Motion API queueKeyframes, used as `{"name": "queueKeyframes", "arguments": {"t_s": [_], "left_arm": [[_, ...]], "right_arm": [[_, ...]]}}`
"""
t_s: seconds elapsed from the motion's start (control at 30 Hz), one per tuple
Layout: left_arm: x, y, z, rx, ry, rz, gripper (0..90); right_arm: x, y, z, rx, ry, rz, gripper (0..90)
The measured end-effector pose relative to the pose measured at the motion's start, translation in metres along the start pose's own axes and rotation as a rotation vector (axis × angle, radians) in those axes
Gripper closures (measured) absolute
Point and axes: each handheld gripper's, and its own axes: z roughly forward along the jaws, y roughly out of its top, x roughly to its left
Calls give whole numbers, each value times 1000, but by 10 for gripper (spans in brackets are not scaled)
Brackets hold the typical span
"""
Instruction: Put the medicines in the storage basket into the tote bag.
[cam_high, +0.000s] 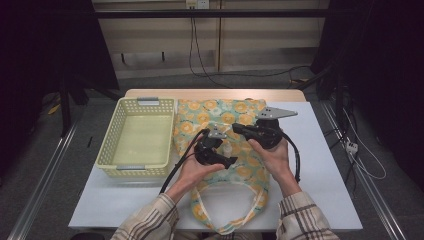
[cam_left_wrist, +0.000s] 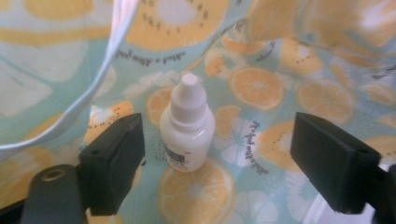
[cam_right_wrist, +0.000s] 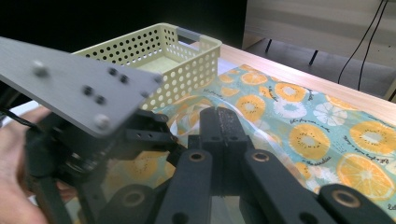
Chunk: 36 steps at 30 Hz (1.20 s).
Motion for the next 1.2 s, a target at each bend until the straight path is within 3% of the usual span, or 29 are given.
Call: {"name": "queueKeyframes", "arguments": {"t_s": [0.2,0.4,0.47,0.73,0.93,1.2], "left_arm": [[0,-3,-18,-29,-27,9,121],[-4,-2,-33,-34,-11,36,118],[-5,-2,-37,-33,-29,44,117],[-15,-1,-53,-44,-22,95,90],[-23,-10,-57,-32,-36,140,83],[-25,-29,-53,-4,-42,140,105]], "right_arm": [[0,0,0,-2,6,-2,900],[1,0,1,4,6,-6,900],[1,0,1,2,6,-6,900],[1,0,1,-1,7,-5,900],[-1,0,2,4,6,0,900],[2,-1,4,11,17,-2,900]]}}
